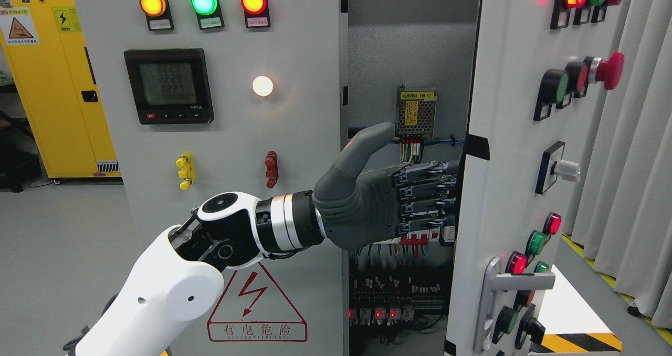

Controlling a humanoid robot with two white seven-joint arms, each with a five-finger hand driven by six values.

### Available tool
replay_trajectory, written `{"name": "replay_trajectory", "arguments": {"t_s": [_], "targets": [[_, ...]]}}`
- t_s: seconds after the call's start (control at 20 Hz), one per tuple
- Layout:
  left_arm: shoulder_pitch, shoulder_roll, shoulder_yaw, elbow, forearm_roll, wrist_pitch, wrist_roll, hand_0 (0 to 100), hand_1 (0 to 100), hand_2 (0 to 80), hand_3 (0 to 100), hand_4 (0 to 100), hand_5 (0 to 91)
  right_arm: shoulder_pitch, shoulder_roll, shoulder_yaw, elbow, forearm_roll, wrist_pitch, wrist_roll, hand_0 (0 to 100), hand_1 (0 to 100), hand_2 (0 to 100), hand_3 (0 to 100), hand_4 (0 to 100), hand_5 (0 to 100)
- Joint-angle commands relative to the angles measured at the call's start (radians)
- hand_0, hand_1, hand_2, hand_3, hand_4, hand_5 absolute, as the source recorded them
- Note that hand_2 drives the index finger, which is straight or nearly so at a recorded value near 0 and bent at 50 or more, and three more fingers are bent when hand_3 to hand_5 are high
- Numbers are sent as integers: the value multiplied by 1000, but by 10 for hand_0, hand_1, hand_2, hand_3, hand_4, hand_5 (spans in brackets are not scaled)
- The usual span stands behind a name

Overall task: Open door with both hands
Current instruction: 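Push the ajar button door outward with the left hand, swinging it open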

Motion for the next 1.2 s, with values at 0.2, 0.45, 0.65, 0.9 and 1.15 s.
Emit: {"name": "replay_trajectory", "arguments": {"t_s": [0.2,0.45,0.65,0.9,1.15], "targets": [[-8,-99,-34,22,-33,2,2,0,0,0,0,0,0,-1,1,18,0,0,1,-1,219,0,0,0,0,0],[-8,-99,-34,-9,-33,2,71,0,0,0,0,0,0,-1,1,20,0,0,1,-1,219,0,0,0,0,0],[-6,-108,-34,-39,-33,2,79,0,0,0,0,0,0,-1,1,20,0,0,1,-1,219,0,0,0,0,0],[-2,-125,-34,-87,-33,2,121,0,0,0,0,0,0,-1,1,20,0,0,1,-1,220,0,0,0,0,0],[-2,-136,-34,-101,-33,2,172,0,0,0,0,0,0,-1,1,20,0,0,1,-1,219,0,0,0,0,0]]}}
